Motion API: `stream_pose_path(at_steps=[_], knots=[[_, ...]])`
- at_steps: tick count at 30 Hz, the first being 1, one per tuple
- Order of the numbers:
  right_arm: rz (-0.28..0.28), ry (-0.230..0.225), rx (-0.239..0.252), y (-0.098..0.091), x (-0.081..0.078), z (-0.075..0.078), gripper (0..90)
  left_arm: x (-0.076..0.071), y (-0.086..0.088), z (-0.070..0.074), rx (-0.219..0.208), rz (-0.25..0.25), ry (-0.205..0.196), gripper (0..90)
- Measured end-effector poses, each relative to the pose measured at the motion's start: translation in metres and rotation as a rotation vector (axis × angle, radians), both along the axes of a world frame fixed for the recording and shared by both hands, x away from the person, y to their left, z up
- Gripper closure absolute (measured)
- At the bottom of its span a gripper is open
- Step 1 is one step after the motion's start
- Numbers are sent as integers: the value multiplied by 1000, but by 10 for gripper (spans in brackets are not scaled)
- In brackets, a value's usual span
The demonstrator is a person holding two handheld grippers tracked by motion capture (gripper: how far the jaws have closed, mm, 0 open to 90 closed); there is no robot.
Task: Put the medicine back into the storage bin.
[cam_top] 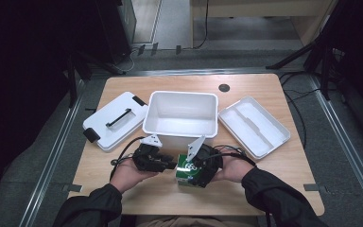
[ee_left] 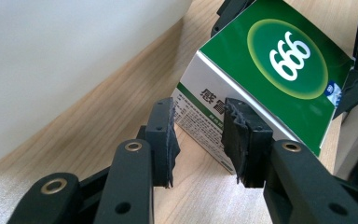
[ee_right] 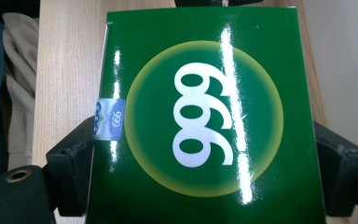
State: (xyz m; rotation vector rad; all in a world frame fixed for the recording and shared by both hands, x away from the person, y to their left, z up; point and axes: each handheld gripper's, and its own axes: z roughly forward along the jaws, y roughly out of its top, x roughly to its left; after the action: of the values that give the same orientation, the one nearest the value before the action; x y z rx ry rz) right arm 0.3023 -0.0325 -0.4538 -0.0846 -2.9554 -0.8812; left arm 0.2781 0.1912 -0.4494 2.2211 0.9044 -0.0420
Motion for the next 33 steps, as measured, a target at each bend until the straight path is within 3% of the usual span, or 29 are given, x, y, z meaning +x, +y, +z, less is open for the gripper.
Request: stream_pose_path(at_steps=[4,14,16,19,24,33], knots=[[-8,6,-55,4,-2,2,143,0,0,0,1,-2,-1,635],[-1,6,-109,9,-2,6,170,0,0,1,2,-1,-2,634],[-1,7,-109,9,-1,7,174,0,1,1,-2,1,-1,631],[-10,47,-108,9,1,9,176,-1,1,1,4,4,-4,627],[-4,44,-95,7,2,14,176,-1,4,3,1,8,-5,625],[-7,62,-98,-2,3,42,175,1,9,7,-12,16,4,569]])
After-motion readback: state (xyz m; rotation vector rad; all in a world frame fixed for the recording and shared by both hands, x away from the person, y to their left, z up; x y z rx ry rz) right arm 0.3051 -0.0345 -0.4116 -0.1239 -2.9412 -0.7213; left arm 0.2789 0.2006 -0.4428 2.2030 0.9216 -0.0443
